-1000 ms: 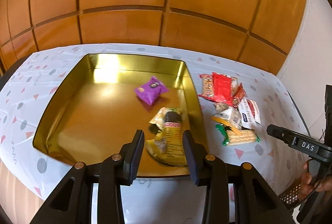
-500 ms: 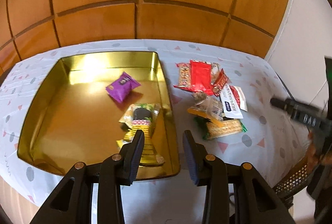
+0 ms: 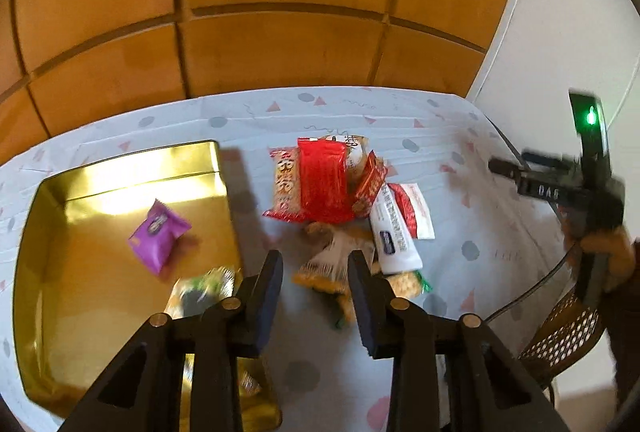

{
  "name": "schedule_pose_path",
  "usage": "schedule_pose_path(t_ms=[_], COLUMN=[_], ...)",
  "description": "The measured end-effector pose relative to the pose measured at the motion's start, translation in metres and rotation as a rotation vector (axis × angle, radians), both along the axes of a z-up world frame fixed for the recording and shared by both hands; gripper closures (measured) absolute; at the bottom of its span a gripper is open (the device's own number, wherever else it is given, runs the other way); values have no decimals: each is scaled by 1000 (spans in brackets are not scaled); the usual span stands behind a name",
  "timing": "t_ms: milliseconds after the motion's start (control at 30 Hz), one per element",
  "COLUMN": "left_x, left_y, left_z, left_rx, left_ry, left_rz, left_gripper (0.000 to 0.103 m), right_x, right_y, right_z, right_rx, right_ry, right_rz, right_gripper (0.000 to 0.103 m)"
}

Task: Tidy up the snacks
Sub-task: 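Reach the left tool to the red gold-patterned packet and grasp it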

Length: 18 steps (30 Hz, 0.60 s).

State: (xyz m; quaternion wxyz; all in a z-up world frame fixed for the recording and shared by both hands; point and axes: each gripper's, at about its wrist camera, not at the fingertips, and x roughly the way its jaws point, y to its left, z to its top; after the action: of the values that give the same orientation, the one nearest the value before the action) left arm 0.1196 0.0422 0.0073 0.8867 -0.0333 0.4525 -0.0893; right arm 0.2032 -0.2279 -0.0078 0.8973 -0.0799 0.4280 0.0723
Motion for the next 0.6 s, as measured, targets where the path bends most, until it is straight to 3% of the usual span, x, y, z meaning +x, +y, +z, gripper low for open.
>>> schedule_pose_path(t_ms=[100,200,367,467,600], left_x=[22,45,77,90,101], left_y=[-8,-17,-41,-71,-105], left_z=[-3,-10,-23,-33,-47], left_rx=[27,46,48,78,162], left_ry=[-3,20,64,79,79], left_rz=[-9,-18,-51,-131,-220], left_gripper=[76,82,82,69,67], right_x=[12,14,16,17,19], right_y=[-22,-30,-28,-28,-32], right_z=[-14,-8,-11,-12,-15], right_rx=[79,129,137,147,165], right_ry=[71,38,59,72,85], right_rz=[-88,-101,-103,-108,-121], right_gripper=[16,16,16,16,16])
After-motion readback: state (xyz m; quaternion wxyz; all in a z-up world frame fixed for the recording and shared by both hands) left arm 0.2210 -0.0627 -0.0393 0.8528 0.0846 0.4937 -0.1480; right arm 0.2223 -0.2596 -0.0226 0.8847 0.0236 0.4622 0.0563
